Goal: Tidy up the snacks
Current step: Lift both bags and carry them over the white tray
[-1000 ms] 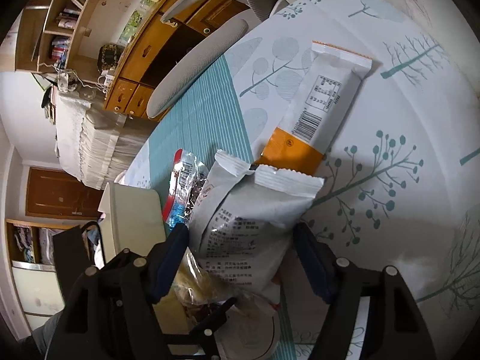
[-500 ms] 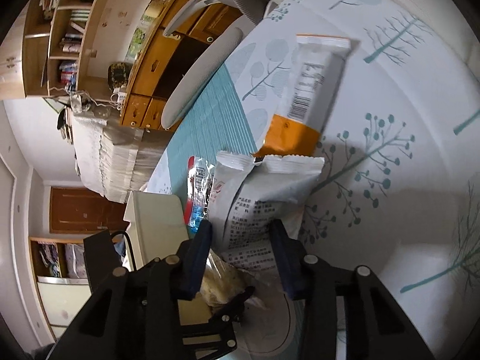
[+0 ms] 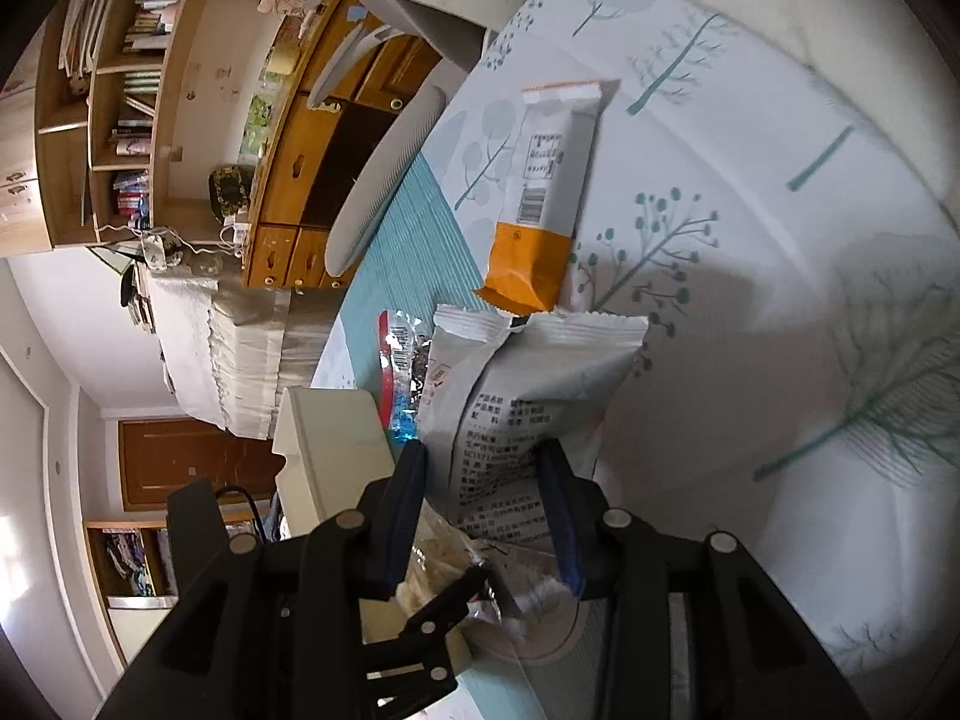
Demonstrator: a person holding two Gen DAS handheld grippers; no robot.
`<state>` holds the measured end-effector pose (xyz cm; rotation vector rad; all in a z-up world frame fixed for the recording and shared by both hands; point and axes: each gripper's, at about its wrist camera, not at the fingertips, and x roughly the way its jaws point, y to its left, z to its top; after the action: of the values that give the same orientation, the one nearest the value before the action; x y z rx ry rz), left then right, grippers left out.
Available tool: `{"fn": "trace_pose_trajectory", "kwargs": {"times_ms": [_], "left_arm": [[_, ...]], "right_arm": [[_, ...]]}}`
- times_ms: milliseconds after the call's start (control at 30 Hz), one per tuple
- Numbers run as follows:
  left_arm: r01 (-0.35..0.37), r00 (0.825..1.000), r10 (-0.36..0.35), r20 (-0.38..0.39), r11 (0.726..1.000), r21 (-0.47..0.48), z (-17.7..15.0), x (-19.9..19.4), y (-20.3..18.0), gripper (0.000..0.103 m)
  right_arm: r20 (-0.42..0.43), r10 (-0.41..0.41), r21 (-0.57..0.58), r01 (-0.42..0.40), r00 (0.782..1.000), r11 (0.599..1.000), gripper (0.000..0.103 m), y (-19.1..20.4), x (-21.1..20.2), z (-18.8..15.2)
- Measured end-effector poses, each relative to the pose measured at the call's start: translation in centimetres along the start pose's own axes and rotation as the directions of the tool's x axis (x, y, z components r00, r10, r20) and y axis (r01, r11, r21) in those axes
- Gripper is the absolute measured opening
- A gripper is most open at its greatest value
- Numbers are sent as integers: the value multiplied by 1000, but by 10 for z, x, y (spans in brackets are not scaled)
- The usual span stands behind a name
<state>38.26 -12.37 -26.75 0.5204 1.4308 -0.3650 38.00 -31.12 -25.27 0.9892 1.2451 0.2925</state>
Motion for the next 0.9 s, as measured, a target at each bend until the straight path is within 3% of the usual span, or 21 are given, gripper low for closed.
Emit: {"fn": "trace_pose_trajectory", "kwargs": {"times_ms": [467, 900], "left_arm": [[91, 995, -83, 64, 985, -147, -50, -65, 18, 63], [161, 966, -101, 239, 955, -248, -122, -148, 43, 63]], "right_arm": [[87, 47, 43, -51, 995, 998, 38, 12, -61, -30], [71, 87, -5, -87, 994, 996, 38, 58, -69, -81]]}}
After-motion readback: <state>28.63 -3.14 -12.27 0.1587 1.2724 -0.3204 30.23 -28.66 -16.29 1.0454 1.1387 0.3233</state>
